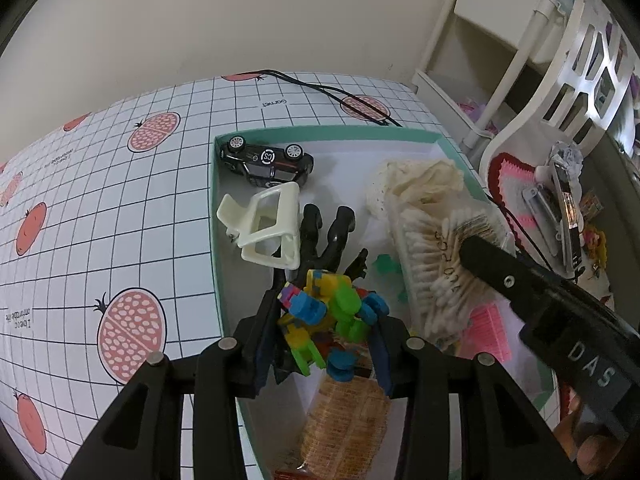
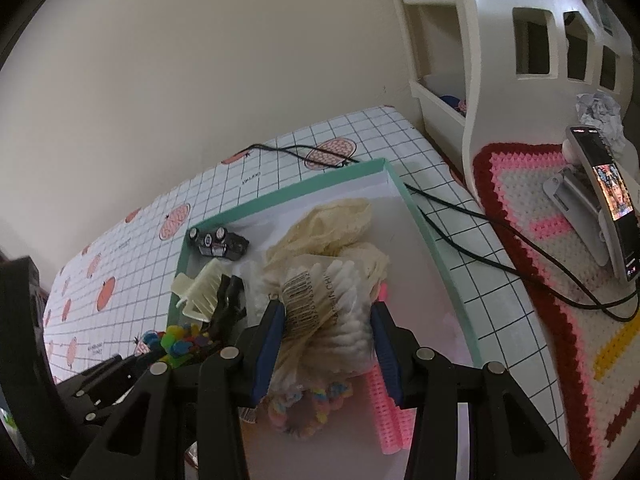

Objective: Organize objects
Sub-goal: 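Lower both items into the tray and open both tools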

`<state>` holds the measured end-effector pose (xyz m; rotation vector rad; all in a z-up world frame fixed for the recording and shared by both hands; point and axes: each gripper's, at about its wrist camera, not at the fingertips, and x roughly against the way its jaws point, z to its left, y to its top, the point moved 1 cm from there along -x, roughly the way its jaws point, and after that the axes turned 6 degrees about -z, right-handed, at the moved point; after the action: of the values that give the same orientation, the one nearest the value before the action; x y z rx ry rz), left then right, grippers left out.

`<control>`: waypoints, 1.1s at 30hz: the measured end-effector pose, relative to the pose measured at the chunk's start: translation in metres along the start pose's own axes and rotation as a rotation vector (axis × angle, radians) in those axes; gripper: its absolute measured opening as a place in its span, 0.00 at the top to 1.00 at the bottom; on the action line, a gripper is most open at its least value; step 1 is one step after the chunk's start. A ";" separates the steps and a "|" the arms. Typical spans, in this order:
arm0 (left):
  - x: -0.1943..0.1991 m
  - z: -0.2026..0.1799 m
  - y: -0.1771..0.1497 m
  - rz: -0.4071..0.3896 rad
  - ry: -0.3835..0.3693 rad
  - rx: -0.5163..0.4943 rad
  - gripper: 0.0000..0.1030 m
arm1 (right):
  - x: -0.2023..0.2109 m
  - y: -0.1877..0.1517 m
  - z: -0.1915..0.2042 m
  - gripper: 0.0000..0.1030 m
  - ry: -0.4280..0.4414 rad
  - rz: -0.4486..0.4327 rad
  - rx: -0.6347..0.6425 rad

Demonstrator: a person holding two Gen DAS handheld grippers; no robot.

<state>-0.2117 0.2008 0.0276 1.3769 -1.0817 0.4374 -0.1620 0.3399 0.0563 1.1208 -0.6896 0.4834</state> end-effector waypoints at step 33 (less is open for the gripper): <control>0.021 0.000 0.004 -0.005 0.011 -0.030 0.43 | 0.014 -0.002 0.007 0.37 0.025 -0.028 0.024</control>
<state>-0.2047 0.1947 0.0462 1.3494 -1.0720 0.4232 -0.1531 0.3325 0.0666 1.1437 -0.6476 0.4823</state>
